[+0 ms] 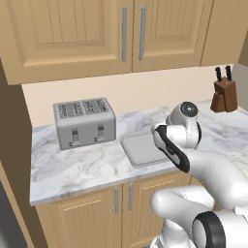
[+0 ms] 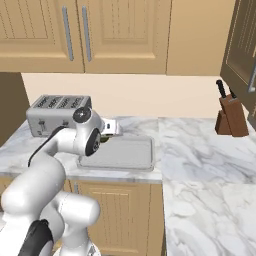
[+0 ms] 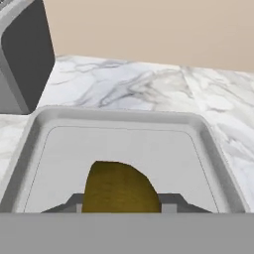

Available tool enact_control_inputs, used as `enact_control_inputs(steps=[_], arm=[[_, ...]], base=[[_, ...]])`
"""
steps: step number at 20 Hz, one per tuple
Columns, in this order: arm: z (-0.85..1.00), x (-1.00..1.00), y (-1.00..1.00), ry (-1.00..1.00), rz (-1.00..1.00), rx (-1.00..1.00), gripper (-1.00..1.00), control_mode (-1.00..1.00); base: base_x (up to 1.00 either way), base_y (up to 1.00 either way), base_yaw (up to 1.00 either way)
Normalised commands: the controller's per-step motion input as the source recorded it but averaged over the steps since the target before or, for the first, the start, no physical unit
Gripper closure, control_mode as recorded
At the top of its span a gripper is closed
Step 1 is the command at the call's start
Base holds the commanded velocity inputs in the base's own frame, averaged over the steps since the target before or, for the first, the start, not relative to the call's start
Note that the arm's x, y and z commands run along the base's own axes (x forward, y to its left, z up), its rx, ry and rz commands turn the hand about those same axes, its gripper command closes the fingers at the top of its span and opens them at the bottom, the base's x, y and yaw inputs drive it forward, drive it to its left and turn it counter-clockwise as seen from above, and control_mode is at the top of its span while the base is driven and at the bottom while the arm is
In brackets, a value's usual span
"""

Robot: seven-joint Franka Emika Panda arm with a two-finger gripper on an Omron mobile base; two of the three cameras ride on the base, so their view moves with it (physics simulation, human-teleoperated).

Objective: Pick the kiwi and pear from the fridge and place them inside the tupperware on the counter.

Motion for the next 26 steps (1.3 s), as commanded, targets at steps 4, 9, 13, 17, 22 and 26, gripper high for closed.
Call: enact_control_inputs(steps=[4,9,13,17,22,26], arm=[[-0.91,0.16,0.00,0.09,0.12,0.00,1.00,-1.00],[-0.71,0.32,0.15,0.07,0.12,0.00,1.00,-1.00],[-0.63,0.42,0.37,0.08,0.05,0.00,1.00,-1.00],[-0.29,0.72,0.36,0.16,0.01,0.00,1.00,-1.00],[-0.01,0.86,0.14,0.13,0.00,0.00,1.00,-1.00],[-0.21,0.80,0.00,0.05,0.00,0.00,-1.00,-1.00]], base=[[0.00,0.00,0.00],[0.00,0.00,0.00],[0.00,0.00,0.00],[0.00,0.00,0.00],[0.00,0.00,0.00],[0.00,0.00,0.00]])
